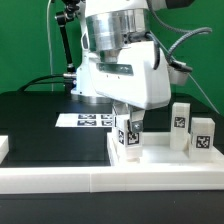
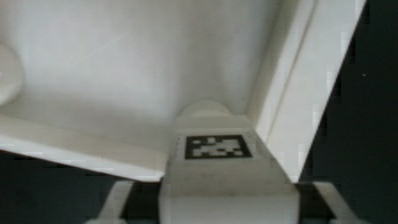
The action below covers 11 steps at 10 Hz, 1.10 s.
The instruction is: Assemble square table
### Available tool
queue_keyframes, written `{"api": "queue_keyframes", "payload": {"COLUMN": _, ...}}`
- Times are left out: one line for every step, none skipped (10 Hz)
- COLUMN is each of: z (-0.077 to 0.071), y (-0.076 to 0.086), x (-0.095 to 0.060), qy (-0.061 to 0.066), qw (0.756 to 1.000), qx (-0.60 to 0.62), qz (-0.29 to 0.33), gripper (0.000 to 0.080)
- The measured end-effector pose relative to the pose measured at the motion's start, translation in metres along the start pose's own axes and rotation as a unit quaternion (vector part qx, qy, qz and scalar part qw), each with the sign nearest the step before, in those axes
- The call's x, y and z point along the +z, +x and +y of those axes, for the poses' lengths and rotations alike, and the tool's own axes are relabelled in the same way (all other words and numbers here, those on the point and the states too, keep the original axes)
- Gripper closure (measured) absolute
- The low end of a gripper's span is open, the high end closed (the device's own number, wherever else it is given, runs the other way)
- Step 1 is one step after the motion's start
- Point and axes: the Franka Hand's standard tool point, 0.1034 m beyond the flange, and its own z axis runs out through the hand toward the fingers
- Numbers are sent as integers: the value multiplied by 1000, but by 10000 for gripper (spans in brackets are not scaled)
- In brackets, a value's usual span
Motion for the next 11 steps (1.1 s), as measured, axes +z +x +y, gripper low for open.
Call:
{"api": "queue_keyframes", "payload": {"z": 0, "y": 0, "x": 0, "qy": 1, "qw": 1000, "qx": 18, "qz": -1, "gripper": 509}}
{"api": "queue_keyframes", "payload": {"z": 0, "y": 0, "x": 0, "qy": 1, "qw": 1000, "qx": 9, "qz": -1, "gripper": 495}}
{"api": "queue_keyframes", "payload": {"z": 0, "y": 0, "x": 0, "qy": 0, "qw": 1000, "qx": -13, "qz": -2, "gripper": 495}}
{"api": "queue_keyframes", "payload": {"z": -1, "y": 1, "x": -2, "qy": -2, "qw": 999, "qx": -36, "qz": -5, "gripper": 323}}
{"api": "queue_keyframes", "payload": {"z": -2, "y": 1, "x": -3, "qy": -2, "qw": 998, "qx": -63, "qz": -5, "gripper": 187}}
{"api": "queue_keyframes", "payload": {"z": -2, "y": 1, "x": -3, "qy": -2, "qw": 993, "qx": -116, "qz": -4, "gripper": 187}}
{"api": "queue_keyframes", "payload": {"z": -3, "y": -1, "x": -3, "qy": -1, "qw": 986, "qx": -167, "qz": -5, "gripper": 161}}
{"api": "queue_keyframes", "payload": {"z": -3, "y": 0, "x": -3, "qy": -1, "qw": 979, "qx": -205, "qz": -5, "gripper": 153}}
{"api": "queue_keyframes", "payload": {"z": -3, "y": 0, "x": -3, "qy": -1, "qw": 972, "qx": -236, "qz": -5, "gripper": 153}}
{"api": "queue_keyframes", "payload": {"z": -3, "y": 0, "x": -3, "qy": -1, "qw": 959, "qx": -282, "qz": -5, "gripper": 151}}
{"api": "queue_keyframes", "payload": {"z": -3, "y": 1, "x": -3, "qy": 0, "qw": 951, "qx": -310, "qz": -5, "gripper": 151}}
